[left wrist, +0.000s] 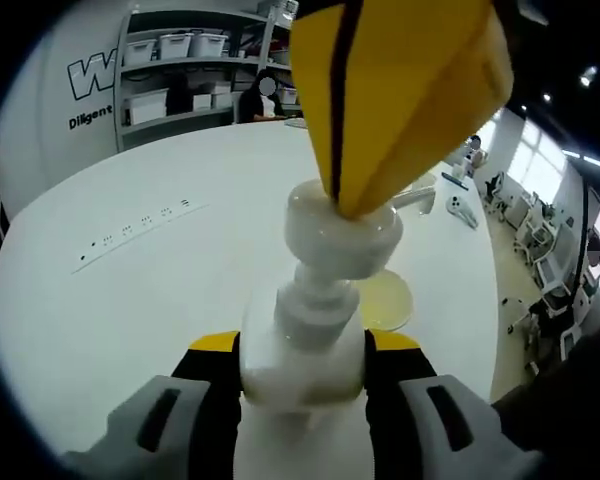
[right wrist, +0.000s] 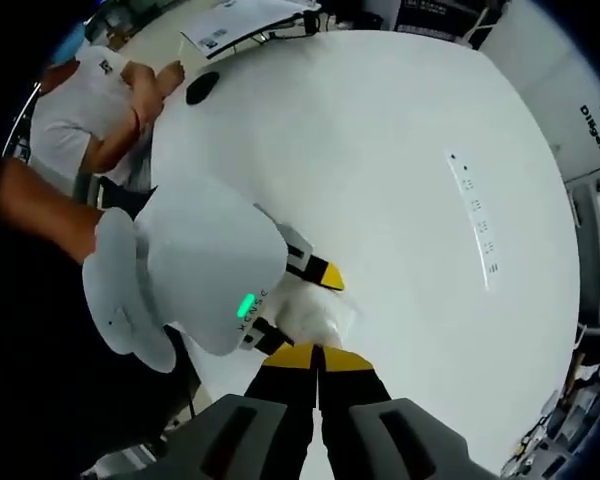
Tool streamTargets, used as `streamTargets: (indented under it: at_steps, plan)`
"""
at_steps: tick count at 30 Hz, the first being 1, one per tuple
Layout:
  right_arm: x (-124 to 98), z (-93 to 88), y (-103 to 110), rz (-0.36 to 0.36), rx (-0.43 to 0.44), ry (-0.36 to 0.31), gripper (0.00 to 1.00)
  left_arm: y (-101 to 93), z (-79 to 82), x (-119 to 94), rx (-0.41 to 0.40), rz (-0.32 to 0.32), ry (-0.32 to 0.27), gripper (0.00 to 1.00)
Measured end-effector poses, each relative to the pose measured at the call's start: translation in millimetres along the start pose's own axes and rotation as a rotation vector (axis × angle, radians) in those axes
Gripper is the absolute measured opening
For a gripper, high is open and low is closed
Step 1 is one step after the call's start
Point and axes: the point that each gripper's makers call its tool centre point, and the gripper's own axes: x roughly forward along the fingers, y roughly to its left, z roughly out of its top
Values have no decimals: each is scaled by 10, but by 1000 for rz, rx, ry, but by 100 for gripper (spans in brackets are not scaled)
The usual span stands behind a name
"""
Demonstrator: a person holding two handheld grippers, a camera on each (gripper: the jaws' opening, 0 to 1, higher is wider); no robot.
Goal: Hold the bottle steady, press the pump all the way down and release, and repeat the specified number of times to dispense into the cup
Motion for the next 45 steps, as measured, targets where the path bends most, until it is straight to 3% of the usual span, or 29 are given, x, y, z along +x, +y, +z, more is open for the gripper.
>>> streamTargets:
  at_steps: [3, 12, 18, 41, 42, 45]
  plan:
    - [5, 19, -7, 15, 39, -1, 0, -2, -2, -4, 0, -3, -1, 46]
    - [30, 29, -27, 15, 17, 12, 0, 4, 2, -8, -7, -14, -2, 46]
    - [27, 31, -29, 55, 45, -6, 0, -3, 3, -4, -10, -32, -4, 46]
    - [107, 12, -14, 42, 30, 0, 0, -15, -3, 16, -24, -44, 2, 46]
    - [131, 34, -40, 5, 24, -9, 0, -18, -8, 17, -24, -43, 6, 46]
    - [116, 10, -14, 37, 46, -9, 0, -16, -4, 23, -22, -42, 11, 46]
